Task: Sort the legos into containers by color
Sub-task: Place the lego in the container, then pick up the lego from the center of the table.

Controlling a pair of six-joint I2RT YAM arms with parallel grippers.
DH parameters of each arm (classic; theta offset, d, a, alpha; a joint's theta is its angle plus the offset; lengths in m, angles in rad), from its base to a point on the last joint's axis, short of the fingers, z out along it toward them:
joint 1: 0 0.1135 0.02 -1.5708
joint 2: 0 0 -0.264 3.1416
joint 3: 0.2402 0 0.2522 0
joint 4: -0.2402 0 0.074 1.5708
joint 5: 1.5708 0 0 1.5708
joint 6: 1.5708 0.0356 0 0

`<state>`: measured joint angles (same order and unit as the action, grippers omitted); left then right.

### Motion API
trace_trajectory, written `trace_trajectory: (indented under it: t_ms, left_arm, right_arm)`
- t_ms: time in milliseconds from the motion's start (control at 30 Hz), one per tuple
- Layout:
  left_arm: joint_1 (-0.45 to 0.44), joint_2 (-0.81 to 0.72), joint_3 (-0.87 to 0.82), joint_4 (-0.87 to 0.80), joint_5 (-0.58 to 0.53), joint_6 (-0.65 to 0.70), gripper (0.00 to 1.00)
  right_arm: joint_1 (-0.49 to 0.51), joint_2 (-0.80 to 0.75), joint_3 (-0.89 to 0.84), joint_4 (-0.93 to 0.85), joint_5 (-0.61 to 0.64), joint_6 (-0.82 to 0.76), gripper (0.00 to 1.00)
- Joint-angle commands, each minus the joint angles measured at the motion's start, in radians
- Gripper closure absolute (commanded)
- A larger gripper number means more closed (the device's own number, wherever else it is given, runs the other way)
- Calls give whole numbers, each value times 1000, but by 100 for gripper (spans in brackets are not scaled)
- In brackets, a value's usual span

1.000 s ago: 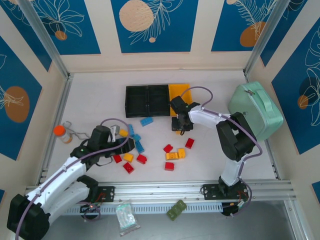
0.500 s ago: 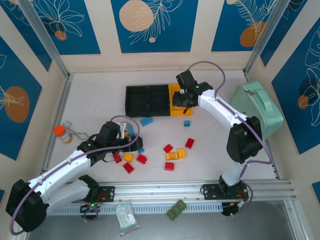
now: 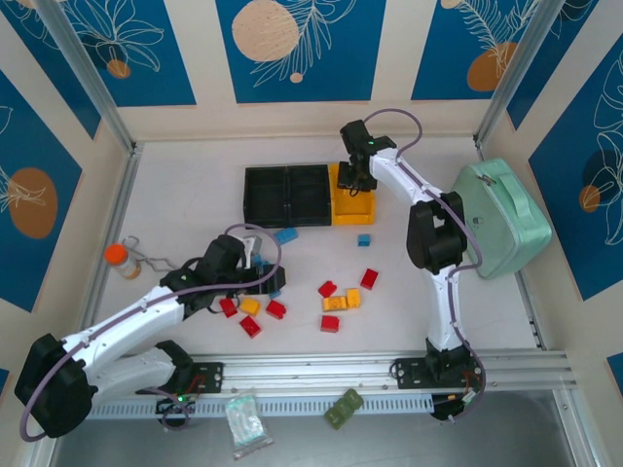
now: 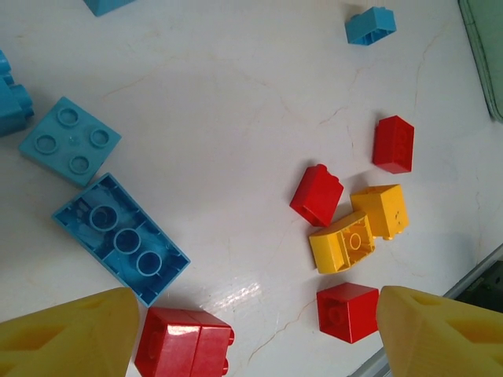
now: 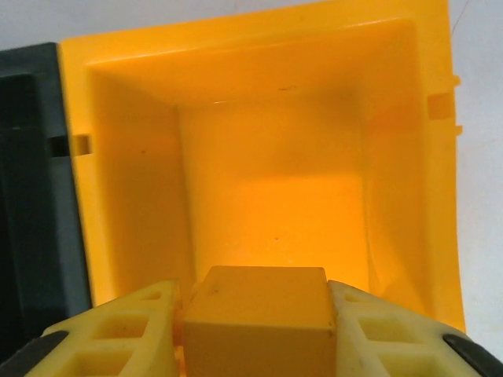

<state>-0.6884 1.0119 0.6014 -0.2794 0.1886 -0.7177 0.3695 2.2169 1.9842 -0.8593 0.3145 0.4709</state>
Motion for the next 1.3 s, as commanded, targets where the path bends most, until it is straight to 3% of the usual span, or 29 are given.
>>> trace_trajectory:
  t_ms: [0, 233, 467, 667, 1267]
  left_arm:
    - [-8, 3, 31, -24, -27, 1, 21]
    - [-10, 5, 28, -24, -36, -2, 21]
    - [-9, 5, 31, -37, -46, -9, 21]
    - [-10, -13, 40, -75, -73, -20, 20]
    - [-8, 10, 113, -260, -181, -37, 25]
  right_arm:
    - [1, 41, 64, -52, -15, -13, 66]
    - [3, 58, 77, -49, -12, -5, 60]
    - [12, 24, 75, -57, 7, -6, 44]
    - [27, -72, 33, -38, 32, -15, 44]
    - [111, -626, -541, 178, 5, 16, 45]
